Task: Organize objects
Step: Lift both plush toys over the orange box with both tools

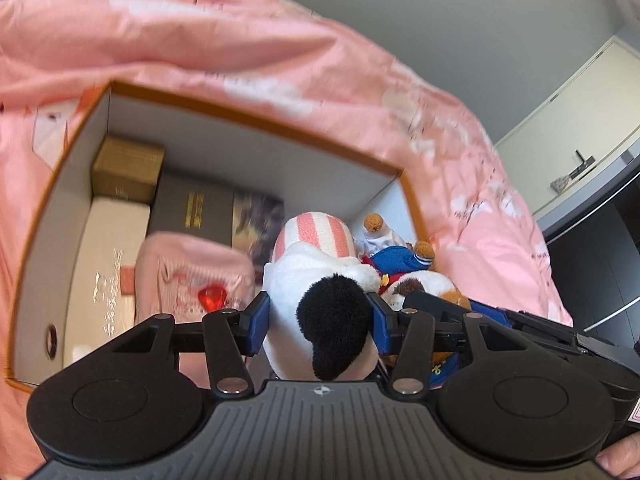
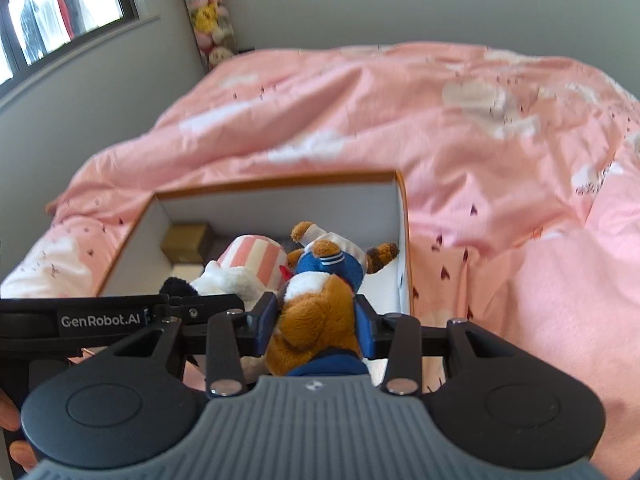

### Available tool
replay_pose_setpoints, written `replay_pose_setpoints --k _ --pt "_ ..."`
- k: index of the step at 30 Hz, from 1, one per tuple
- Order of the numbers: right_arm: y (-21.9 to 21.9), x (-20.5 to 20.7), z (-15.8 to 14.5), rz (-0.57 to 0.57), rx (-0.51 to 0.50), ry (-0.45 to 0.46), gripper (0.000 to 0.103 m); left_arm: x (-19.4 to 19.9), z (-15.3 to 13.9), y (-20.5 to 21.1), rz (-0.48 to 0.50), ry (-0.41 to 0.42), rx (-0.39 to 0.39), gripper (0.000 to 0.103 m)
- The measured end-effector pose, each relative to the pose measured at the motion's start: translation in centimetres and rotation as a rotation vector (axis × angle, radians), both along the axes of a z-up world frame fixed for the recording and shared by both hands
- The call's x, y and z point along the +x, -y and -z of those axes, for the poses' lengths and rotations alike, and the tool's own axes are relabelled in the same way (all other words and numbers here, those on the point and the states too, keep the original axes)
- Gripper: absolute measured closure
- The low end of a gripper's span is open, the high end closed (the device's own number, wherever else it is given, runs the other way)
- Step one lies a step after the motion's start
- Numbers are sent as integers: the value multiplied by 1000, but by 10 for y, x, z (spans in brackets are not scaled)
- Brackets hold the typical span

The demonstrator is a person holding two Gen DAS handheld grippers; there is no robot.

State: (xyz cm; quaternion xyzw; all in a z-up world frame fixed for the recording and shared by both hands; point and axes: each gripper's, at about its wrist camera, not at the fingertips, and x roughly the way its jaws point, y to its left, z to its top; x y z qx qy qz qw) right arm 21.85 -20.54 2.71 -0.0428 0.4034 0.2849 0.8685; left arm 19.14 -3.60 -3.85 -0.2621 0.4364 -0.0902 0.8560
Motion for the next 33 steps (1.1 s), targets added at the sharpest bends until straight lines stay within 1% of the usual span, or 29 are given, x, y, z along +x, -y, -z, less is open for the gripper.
replay_pose_setpoints --k 4,7,13,17,19,23,25,27,29,30,31,33 --pt "-3 9 14 2 -35 -39 60 6 17 -6 10 -62 -41 45" --pt "-5 14 23 6 -51 -68 60 8 25 -9 19 -75 -59 45" --pt "-5 22 33 17 -67 -107 59 9 28 1 57 -82 -19 44" --pt "-4 28 37 25 -88 -145 57 12 34 -1 75 -104 -44 41" --pt "-4 29 37 20 -96 -146 56 14 35 -3 87 -108 -46 41" --pt "-7 26 34 -10 -127 -128 54 11 31 -5 115 -93 -48 36" --pt "-6 24 32 -26 -137 -125 51 9 27 -7 119 -80 -46 34" --pt "-6 22 30 -45 -147 -119 51 8 22 -8 120 -63 -35 37" --pt "-6 20 28 -62 -176 -100 54 7 18 -8 135 -50 -16 50" --pt "-7 19 28 -74 -189 -90 65 8 16 -7 139 -45 -12 53" --pt "-8 18 27 -88 -202 -85 72 8 16 -7 143 -42 -10 56" --pt "-10 18 28 -111 -224 -85 76 8 17 -4 151 -43 -2 62"
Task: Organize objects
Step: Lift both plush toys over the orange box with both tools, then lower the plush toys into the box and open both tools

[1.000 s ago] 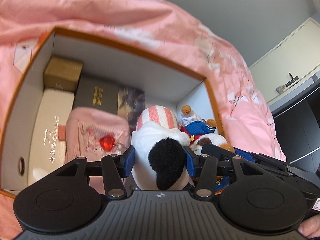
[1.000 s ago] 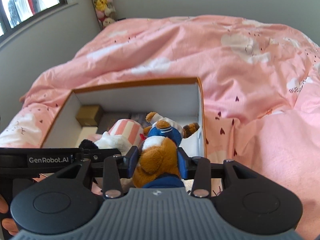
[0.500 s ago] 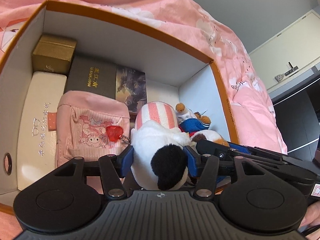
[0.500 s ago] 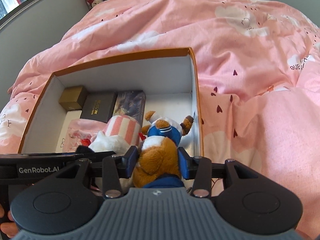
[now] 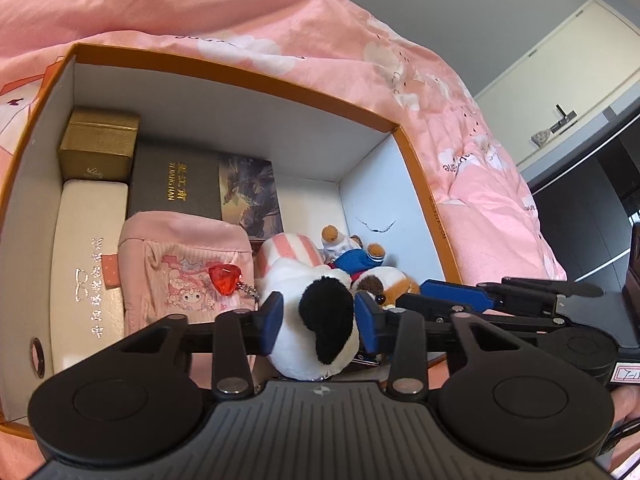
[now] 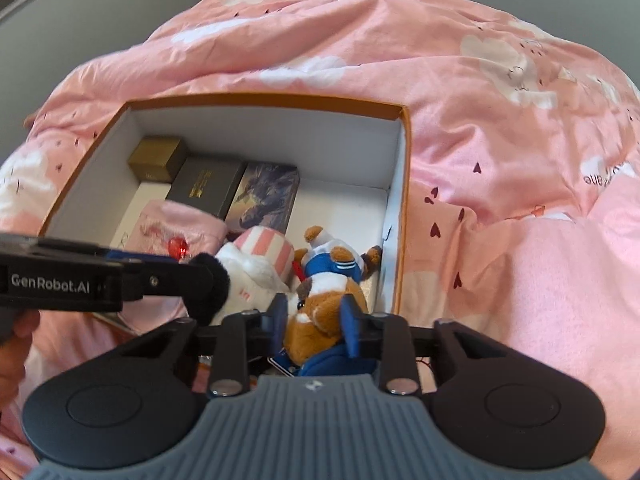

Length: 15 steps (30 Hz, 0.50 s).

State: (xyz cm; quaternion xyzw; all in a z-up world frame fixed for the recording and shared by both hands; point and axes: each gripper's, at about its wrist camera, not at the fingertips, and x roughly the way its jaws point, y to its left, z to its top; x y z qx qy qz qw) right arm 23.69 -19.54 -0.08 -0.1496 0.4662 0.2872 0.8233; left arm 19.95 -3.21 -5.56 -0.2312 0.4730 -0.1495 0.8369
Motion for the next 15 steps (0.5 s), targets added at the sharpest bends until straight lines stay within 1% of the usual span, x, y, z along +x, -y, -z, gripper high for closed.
replay_pose_setpoints --k 1,2,4,7,10,15 --pt "-1 0 1 -9 -13 4 82 0 1 3 4 -2 8 66" --pt "-3 0 2 -18 -32 10 83 1 3 6 9 -3 16 67" --pt "-6 1 5 -24 -67 12 88 1 6 11 12 -2 40 68" --pt "-6 3 11 -20 -74 -34 88 0 8 18 19 3 87 68" --pt "-3 8 23 10 -87 -85 88 1 9 22 27 1 111 68" --pt "0 5 24 13 -76 -84 88 2 11 27 24 -1 143 65"
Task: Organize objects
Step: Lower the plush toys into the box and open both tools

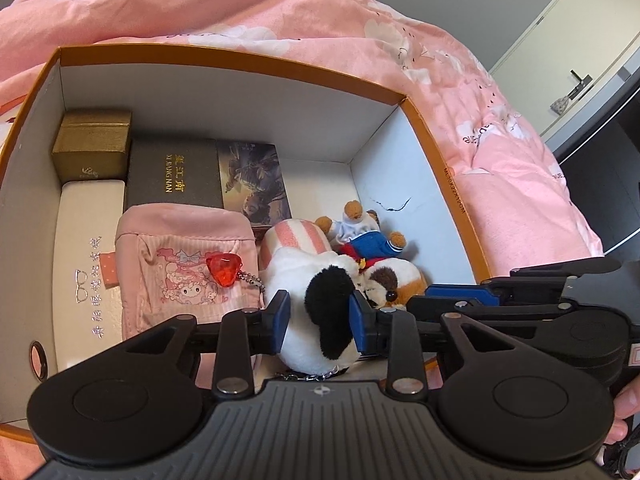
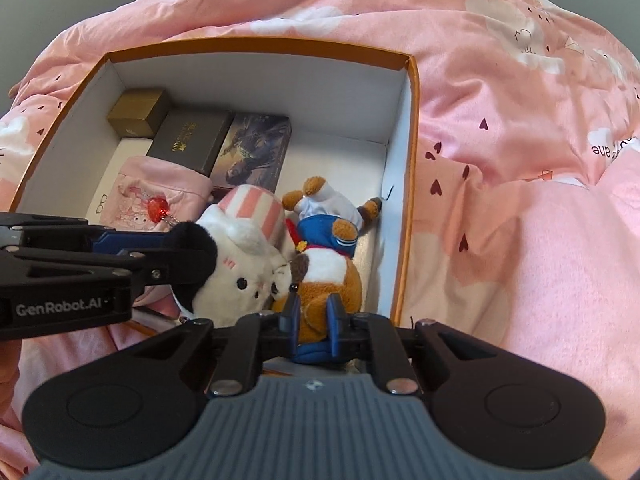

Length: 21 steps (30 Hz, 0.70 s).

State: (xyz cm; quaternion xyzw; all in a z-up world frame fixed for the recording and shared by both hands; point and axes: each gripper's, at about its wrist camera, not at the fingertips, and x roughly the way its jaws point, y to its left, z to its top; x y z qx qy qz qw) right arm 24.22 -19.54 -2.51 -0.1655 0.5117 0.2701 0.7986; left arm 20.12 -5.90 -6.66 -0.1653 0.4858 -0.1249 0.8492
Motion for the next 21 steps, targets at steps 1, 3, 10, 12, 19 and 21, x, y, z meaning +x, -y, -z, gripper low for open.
replay_pose_setpoints --k 1,3,10,12,19,21 --pt "0 0 0 1 2 1 87 0 0 1 -1 0 5 64" --pt "0 -1 -1 1 5 6 86 -2 0 1 -5 7 10 63" --pt "8 -21 -24 14 87 87 84 -23 -28 -4 -10 110 25 63" --pt "11 -32 -33 18 116 115 83 -33 -41 -3 -2 151 36 63" --pt "22 -72 -56 17 233 155 76 -70 -75 1 82 207 47 63" --pt "24 -83 -57 22 246 148 76 -79 -79 5 116 203 63 63"
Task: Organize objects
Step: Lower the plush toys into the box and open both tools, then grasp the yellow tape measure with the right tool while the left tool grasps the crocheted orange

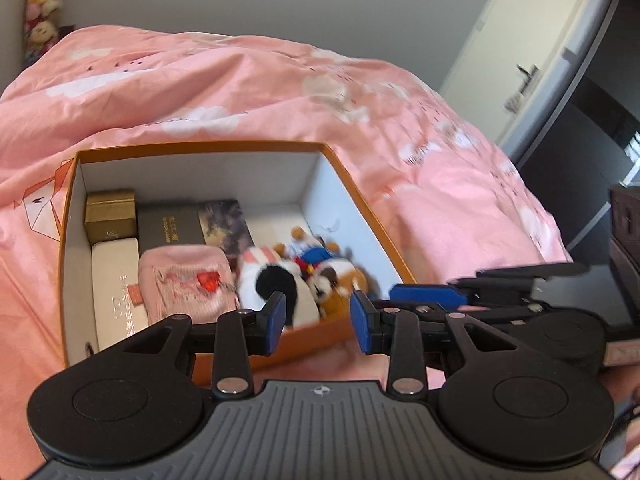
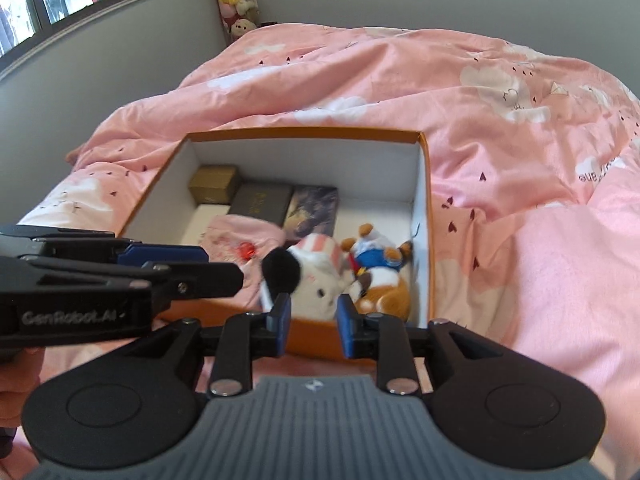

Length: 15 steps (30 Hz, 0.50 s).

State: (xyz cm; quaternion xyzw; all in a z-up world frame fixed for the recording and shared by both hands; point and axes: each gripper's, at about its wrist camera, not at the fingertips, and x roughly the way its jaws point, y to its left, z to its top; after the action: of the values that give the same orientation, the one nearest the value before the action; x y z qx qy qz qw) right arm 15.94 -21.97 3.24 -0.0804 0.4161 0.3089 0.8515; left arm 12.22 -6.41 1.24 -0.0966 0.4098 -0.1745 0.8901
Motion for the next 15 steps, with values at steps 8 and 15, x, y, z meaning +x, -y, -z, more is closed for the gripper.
replay_pose_setpoints --k 8,15 --pt "6 -35 24 33 -32 -122 76 -29 22 -2 68 -148 1 63" --pt "19 -52 52 93 -35 -249 76 -37 67 -8 138 -366 -58 63"
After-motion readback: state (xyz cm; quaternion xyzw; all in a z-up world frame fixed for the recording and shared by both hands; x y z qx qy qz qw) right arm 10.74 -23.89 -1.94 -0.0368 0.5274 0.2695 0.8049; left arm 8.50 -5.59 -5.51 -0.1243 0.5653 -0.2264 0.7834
